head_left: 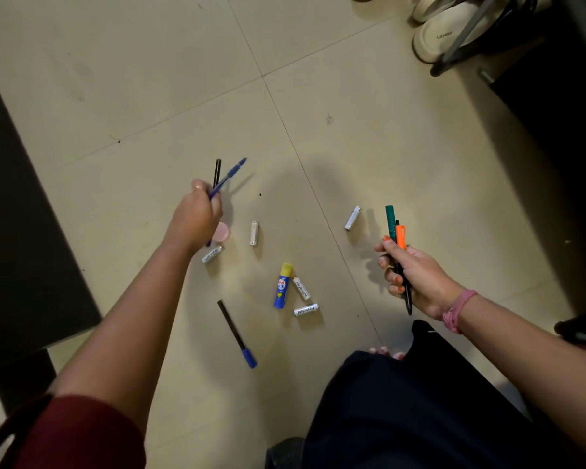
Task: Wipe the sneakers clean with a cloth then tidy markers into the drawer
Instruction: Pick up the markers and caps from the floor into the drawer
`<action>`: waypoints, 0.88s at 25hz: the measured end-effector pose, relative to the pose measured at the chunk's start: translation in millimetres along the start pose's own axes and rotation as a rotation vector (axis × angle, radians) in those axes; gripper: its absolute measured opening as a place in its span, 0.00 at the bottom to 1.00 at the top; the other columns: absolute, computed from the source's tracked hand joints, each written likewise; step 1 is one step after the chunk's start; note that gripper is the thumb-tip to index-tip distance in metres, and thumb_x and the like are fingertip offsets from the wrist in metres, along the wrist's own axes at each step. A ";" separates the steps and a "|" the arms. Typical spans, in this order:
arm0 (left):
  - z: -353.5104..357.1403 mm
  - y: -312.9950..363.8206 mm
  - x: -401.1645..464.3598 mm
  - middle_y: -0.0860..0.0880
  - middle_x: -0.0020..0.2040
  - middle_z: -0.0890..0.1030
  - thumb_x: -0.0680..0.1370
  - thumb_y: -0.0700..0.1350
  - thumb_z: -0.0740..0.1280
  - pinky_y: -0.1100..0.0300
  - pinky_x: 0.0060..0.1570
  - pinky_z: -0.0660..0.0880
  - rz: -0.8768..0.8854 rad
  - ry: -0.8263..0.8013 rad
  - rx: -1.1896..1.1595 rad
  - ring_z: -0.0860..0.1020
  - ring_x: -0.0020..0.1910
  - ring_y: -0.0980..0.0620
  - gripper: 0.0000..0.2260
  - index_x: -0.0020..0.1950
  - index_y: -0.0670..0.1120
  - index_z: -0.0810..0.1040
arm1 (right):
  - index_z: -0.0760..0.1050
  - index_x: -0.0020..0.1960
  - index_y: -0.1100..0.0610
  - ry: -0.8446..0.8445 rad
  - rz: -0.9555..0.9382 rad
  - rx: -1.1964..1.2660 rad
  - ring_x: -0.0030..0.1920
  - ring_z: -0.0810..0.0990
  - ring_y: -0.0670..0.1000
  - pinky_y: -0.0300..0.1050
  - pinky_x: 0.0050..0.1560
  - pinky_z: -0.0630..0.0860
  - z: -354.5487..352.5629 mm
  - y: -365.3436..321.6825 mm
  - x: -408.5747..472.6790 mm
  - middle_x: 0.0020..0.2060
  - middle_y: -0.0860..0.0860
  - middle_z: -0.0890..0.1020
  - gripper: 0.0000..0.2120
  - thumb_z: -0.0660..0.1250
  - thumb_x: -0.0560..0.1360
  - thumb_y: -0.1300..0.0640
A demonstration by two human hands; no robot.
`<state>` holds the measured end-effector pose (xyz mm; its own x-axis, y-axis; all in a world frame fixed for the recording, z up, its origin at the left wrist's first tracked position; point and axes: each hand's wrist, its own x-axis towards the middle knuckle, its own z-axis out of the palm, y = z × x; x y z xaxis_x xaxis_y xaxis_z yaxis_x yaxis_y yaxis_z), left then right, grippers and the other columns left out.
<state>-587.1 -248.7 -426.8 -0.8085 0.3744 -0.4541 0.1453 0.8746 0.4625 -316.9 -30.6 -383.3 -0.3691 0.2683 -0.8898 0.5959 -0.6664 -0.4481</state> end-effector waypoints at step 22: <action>105.0 -51.1 -211.5 0.48 0.37 0.73 0.78 0.51 0.68 0.56 0.39 0.68 -0.801 0.148 -0.656 0.71 0.38 0.49 0.10 0.47 0.44 0.76 | 0.73 0.49 0.56 -0.079 -0.033 0.028 0.24 0.63 0.45 0.38 0.25 0.60 -20.8 -18.7 -40.0 0.30 0.48 0.73 0.14 0.57 0.80 0.46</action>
<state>-363.6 -340.2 -434.3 -0.5996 -0.3215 -0.7329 -0.7663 0.4947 0.4099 -298.5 -14.5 -341.1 -0.4437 0.2354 -0.8647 0.5626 -0.6779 -0.4732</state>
